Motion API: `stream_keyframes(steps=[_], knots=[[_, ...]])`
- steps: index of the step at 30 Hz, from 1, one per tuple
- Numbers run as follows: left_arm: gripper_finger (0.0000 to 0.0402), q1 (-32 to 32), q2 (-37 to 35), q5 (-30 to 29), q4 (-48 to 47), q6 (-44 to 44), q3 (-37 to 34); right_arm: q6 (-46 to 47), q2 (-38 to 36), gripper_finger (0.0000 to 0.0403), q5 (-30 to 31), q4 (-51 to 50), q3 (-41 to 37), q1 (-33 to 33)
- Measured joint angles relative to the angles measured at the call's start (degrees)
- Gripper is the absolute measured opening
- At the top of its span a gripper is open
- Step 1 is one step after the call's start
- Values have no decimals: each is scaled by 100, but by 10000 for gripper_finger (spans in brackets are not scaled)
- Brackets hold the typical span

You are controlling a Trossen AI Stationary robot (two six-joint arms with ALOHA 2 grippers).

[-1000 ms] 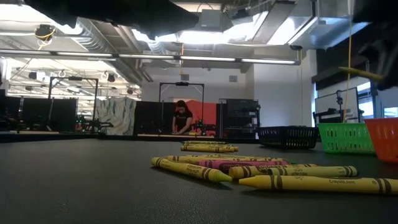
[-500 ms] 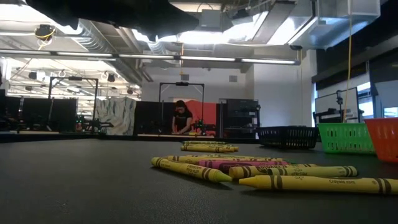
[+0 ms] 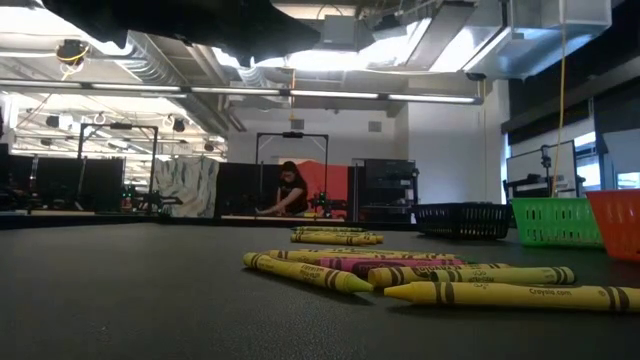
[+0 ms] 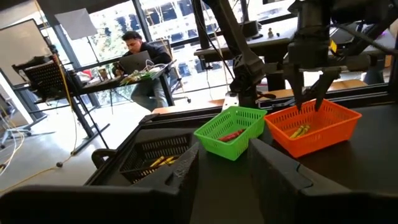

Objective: Sort crayons
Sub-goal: Put the yellow crayon into the black basket

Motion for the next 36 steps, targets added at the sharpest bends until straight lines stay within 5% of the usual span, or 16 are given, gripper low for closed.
stream_keyframes(steps=[6, 12, 18, 23, 29, 36], knots=[[122, -43, -2, -1, -185, 7, 0, -1115, -74, 171, 772, 166, 0, -498], [122, -177, -26, -2, -1476, -398, 0, -3211, -72, 164, 1140, 1136, 0, -1419], [122, -526, -192, 44, -4777, -1896, 845, -5424, -72, 163, 1414, 2443, 2, -2201], [122, -726, -197, 778, -7278, -3608, 1600, -7264, -72, 163, 1484, 3811, 2, -2835], [122, -1045, -194, 2109, -9110, -5835, 1761, -9288, -72, 163, 825, 5683, 2, -3647], [122, -1777, -188, 2749, -9348, -7840, 1256, -9842, -21, 163, -416, 6835, 4, -4431]])
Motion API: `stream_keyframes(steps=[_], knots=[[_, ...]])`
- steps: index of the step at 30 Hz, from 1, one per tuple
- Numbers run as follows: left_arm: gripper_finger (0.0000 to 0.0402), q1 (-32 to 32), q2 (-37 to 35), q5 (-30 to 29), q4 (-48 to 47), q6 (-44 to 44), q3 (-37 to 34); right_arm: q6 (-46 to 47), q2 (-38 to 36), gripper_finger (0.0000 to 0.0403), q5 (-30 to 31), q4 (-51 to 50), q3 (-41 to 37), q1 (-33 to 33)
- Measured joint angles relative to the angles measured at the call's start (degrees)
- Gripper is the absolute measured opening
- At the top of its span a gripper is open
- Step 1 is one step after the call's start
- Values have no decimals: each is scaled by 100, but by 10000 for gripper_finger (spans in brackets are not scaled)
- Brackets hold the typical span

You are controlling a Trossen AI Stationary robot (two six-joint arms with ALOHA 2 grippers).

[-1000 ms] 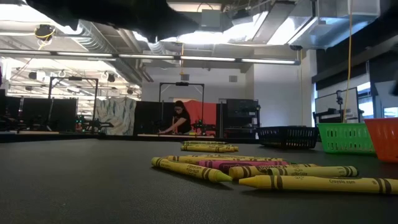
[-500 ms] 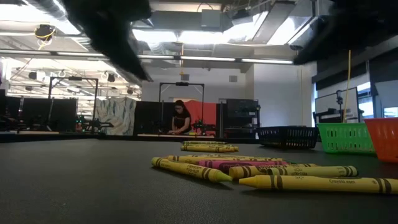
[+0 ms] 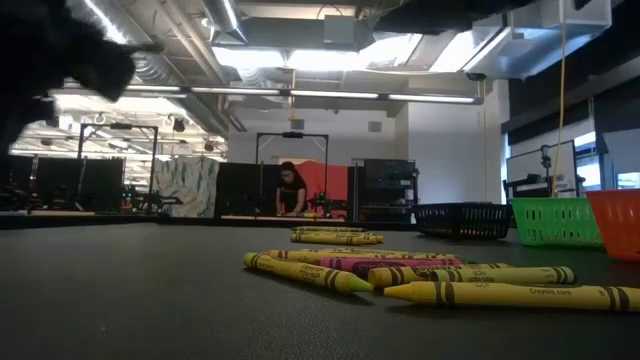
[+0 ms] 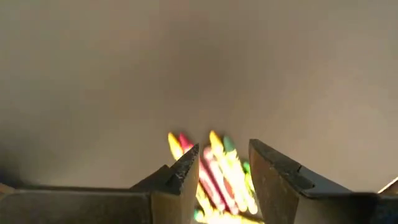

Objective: Sort crayons
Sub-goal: Put the yellow crayon into the black basket

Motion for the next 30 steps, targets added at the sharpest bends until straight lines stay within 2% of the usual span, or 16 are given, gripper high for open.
stream_keyframes(steps=[5, 9, 14, 30], knots=[[122, -380, 0, 722, -5, -626, -310, 97, 108, 163, -256, -32, 4, -234], [122, -624, 0, 593, 42, -990, -552, 88, 224, 163, -238, -55, 2, -218], [122, -794, 2, 555, 344, -1044, -868, 79, 255, 163, -258, -37, 2, -216], [121, -805, -11, 540, 1103, -1271, -1364, 127, 253, 163, -254, -40, 2, -216]])
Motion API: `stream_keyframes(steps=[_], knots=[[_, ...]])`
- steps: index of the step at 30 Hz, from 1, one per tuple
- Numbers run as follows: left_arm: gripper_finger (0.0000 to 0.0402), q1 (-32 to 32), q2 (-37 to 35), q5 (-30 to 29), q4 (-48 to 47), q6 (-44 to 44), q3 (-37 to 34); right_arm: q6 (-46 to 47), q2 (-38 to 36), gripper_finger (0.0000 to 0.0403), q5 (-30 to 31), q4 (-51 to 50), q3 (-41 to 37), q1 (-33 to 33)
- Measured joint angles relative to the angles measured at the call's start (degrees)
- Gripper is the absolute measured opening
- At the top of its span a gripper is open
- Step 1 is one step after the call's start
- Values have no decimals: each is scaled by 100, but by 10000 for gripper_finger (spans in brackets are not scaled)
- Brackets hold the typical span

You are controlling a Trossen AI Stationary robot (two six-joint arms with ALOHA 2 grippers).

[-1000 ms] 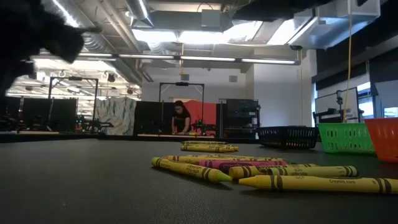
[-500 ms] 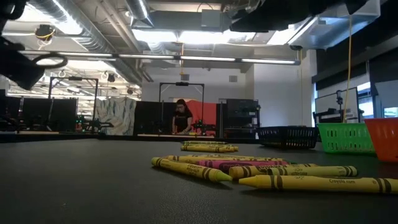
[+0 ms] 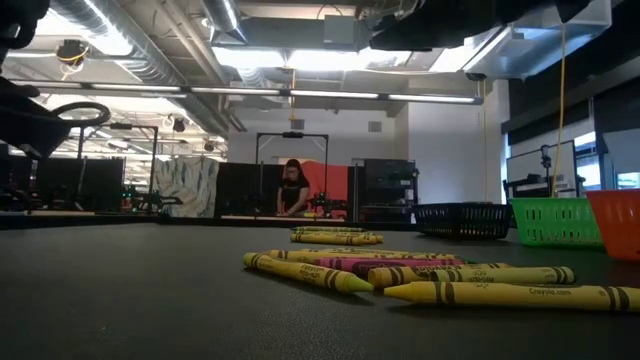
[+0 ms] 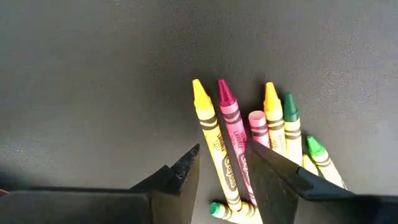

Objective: Sort crayons
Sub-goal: Put the yellow crayon into the black basket

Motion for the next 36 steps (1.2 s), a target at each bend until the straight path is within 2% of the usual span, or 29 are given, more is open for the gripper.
stream_keyframes(steps=[12, 21, 29, 36], knots=[[115, -2, 17, 169, -73, 113, -40, 11, 0, 163, 0, 5, 0, 0], [115, -4, 11, 571, -72, 329, 121, 11, 0, 163, 0, -4, 0, 0], [115, -2, 4, 265, -886, 559, 423, 11, 0, 163, 0, -41, 0, 0], [115, -2, 4, 8, -966, 531, 425, 28, 52, 163, 0, -61, -8, 0]])
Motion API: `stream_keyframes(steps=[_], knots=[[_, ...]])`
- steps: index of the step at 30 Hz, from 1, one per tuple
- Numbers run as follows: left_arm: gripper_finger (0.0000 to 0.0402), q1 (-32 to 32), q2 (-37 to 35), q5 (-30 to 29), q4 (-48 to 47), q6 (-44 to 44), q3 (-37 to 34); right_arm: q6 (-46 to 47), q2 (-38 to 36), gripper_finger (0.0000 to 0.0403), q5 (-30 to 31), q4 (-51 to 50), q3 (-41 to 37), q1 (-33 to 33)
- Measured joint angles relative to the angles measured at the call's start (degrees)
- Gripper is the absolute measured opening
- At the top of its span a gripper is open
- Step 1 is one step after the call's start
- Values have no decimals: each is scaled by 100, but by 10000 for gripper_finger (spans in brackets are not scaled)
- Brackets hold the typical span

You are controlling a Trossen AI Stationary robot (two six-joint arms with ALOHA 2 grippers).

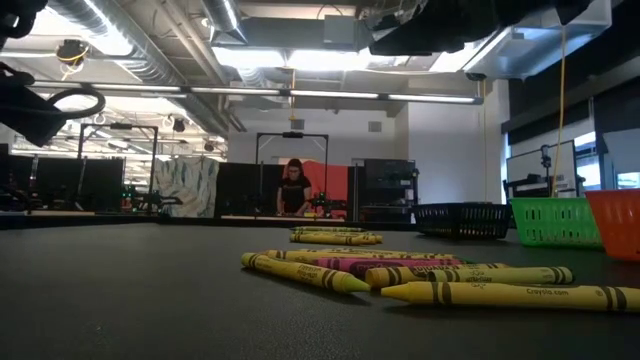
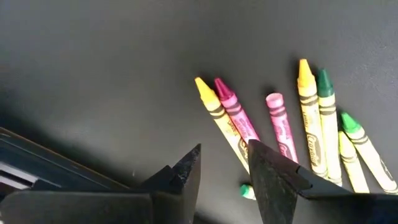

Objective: Sort crayons
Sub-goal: Put the yellow crayon into the black basket

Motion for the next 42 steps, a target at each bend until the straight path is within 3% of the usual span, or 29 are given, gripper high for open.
stream_keyframes(steps=[34, 42], knots=[[115, 0, 4, -219, 227, -569, -437, -20, 109, 163, 2, 129, 1, 0], [71, 4, -22, -60, 632, -860, -685, -22, 109, 163, 2, 130, 1, 0]])
